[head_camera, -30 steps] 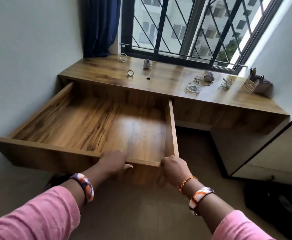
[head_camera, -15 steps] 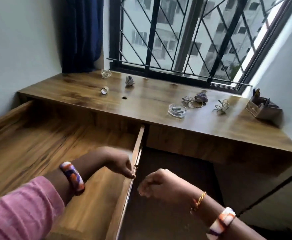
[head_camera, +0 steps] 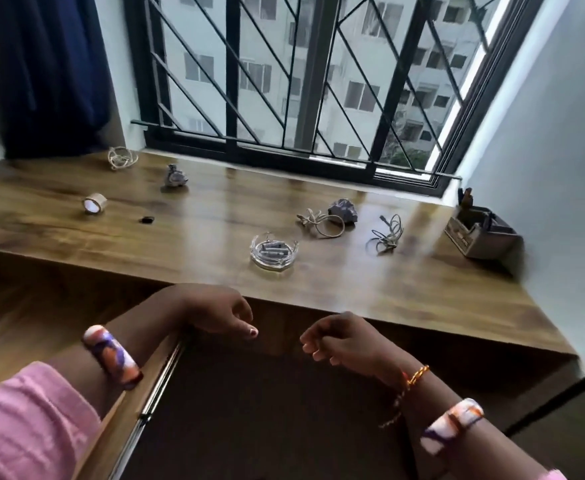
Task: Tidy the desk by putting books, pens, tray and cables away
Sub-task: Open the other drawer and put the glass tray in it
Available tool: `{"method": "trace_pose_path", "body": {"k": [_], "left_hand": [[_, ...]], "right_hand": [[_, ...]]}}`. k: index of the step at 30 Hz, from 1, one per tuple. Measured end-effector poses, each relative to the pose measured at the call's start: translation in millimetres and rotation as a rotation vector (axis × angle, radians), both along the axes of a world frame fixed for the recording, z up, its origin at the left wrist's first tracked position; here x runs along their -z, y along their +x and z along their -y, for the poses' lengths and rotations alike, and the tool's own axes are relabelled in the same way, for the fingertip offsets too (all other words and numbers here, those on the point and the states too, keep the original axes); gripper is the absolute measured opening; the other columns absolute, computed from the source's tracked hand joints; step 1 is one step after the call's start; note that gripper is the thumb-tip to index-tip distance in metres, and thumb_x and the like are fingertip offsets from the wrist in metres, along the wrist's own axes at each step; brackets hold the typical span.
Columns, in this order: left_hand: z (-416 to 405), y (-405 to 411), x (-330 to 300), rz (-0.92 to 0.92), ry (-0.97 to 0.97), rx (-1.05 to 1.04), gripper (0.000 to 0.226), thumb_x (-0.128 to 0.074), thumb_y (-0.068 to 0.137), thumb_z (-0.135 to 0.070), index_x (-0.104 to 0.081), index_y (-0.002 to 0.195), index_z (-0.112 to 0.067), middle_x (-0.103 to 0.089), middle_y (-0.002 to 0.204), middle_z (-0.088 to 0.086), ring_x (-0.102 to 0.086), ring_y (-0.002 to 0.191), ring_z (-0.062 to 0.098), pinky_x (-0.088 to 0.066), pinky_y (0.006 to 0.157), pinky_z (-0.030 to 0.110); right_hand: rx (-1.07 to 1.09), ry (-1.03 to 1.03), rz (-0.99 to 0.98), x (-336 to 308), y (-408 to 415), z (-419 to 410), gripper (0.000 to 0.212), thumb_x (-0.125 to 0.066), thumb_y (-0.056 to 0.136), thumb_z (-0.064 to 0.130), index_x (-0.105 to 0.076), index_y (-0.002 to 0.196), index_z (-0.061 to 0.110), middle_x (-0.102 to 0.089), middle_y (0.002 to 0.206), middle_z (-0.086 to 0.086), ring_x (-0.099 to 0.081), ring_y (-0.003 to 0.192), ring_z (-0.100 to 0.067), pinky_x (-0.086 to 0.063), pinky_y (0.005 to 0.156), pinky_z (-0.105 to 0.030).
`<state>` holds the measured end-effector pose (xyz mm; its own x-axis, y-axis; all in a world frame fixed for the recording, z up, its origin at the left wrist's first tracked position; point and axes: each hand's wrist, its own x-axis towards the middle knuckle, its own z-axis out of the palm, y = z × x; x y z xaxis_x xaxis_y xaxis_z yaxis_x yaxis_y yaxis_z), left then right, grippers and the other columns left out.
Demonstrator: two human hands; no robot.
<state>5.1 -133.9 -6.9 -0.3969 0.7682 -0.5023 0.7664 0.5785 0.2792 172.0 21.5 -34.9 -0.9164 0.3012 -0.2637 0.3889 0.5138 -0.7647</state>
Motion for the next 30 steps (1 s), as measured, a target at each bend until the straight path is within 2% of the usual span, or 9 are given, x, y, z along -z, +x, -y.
{"method": "trace_pose_path", "body": {"k": [3, 6, 9, 14, 17, 20, 25, 27, 30], "left_hand": [[-31.9, -35.7, -2.2, -0.036, 0.098, -0.056, 0.042, -0.055, 0.091, -0.039, -0.057, 0.126, -0.016, -0.062, 0.126, 0.001, -0.057, 0.112, 0.012, -0.040, 0.088, 0.017], [-68.4, -74.5, -1.7, -0.094, 0.192, -0.152, 0.043, -0.056, 0.089, -0.039, -0.057, 0.125, -0.014, -0.062, 0.124, 0.003, -0.057, 0.111, 0.014, -0.040, 0.087, 0.019], [-109.7, -113.1, 1.7, -0.187, 0.180, -0.180, 0.051, -0.053, 0.091, -0.041, -0.048, 0.133, -0.013, -0.055, 0.133, 0.006, -0.051, 0.120, 0.018, -0.038, 0.090, 0.021], [-164.3, -158.2, 9.0, -0.217, 0.124, -0.151, 0.064, -0.050, 0.091, -0.045, -0.031, 0.142, -0.011, -0.038, 0.147, 0.006, -0.037, 0.133, 0.020, -0.031, 0.103, 0.024], [-186.8, -168.6, 12.8, -0.183, 0.136, -0.085, 0.066, -0.052, 0.091, -0.044, -0.028, 0.144, -0.014, -0.035, 0.148, 0.007, -0.035, 0.134, 0.020, -0.028, 0.104, 0.024], [-207.6, -176.7, 20.5, -0.184, 0.176, -0.022, 0.066, -0.053, 0.090, -0.043, -0.027, 0.145, -0.017, -0.036, 0.147, 0.009, -0.034, 0.134, 0.021, -0.029, 0.108, 0.028], [-223.5, -177.2, 27.0, -0.156, 0.186, 0.025, 0.065, -0.054, 0.090, -0.042, -0.027, 0.145, -0.022, -0.036, 0.147, 0.008, -0.034, 0.135, 0.022, -0.031, 0.109, 0.033], [-217.0, -179.2, 27.8, -0.175, 0.132, -0.012, 0.065, -0.054, 0.089, -0.045, -0.029, 0.144, -0.021, -0.037, 0.146, 0.007, -0.035, 0.134, 0.022, -0.032, 0.108, 0.033], [-194.1, -186.8, 28.5, -0.255, 0.022, -0.121, 0.056, -0.056, 0.087, -0.045, -0.046, 0.133, -0.015, -0.052, 0.133, 0.006, -0.048, 0.123, 0.023, -0.043, 0.098, 0.035]], "right_hand": [[-0.047, 0.096, -0.003, 1.5, -15.0, -40.9, 0.027, -0.053, 0.081, 0.007, -0.065, 0.076, 0.031, -0.072, 0.086, -0.003, -0.061, 0.073, -0.004, -0.051, 0.070, -0.024], [-0.041, 0.164, 0.024, -1.1, -41.0, -84.4, 0.026, -0.052, 0.080, 0.005, -0.070, 0.087, 0.024, -0.067, 0.077, 0.007, -0.058, 0.066, 0.003, -0.050, 0.073, -0.019], [-0.030, 0.194, 0.034, -4.6, -74.1, -123.7, 0.030, -0.049, 0.082, 0.000, -0.069, 0.094, 0.019, -0.070, 0.085, 0.000, -0.061, 0.071, -0.006, -0.052, 0.077, -0.022], [-0.065, 0.280, 0.014, 0.1, -127.2, -165.8, 0.023, -0.054, 0.085, 0.005, -0.070, 0.102, 0.008, -0.067, 0.090, 0.002, -0.054, 0.068, 0.005, -0.043, 0.073, -0.009], [-0.070, 0.362, 0.038, 9.7, -147.2, -181.7, 0.030, -0.052, 0.087, 0.010, -0.064, 0.114, 0.014, -0.066, 0.113, -0.003, -0.062, 0.094, -0.010, -0.045, 0.086, -0.019], [-0.082, 0.530, 0.031, 15.4, -165.8, -197.9, 0.049, -0.050, 0.087, 0.014, -0.045, 0.135, 0.020, -0.046, 0.138, 0.000, -0.050, 0.121, -0.019, -0.040, 0.100, -0.028], [-0.047, 0.677, -0.081, 11.5, -201.5, -209.1, 0.070, -0.049, 0.088, 0.011, -0.013, 0.148, 0.017, -0.027, 0.151, -0.006, -0.044, 0.126, -0.024, -0.037, 0.100, -0.030], [-0.074, 0.687, -0.080, 13.0, -214.9, -209.6, 0.069, -0.049, 0.089, 0.013, -0.014, 0.148, 0.017, -0.027, 0.152, -0.007, -0.039, 0.131, -0.024, -0.035, 0.104, -0.031], [-0.144, 0.672, -0.083, 20.4, -231.8, -201.7, 0.061, -0.049, 0.089, 0.020, -0.025, 0.144, 0.022, -0.034, 0.146, -0.006, -0.048, 0.119, -0.026, -0.039, 0.100, -0.032]]}}
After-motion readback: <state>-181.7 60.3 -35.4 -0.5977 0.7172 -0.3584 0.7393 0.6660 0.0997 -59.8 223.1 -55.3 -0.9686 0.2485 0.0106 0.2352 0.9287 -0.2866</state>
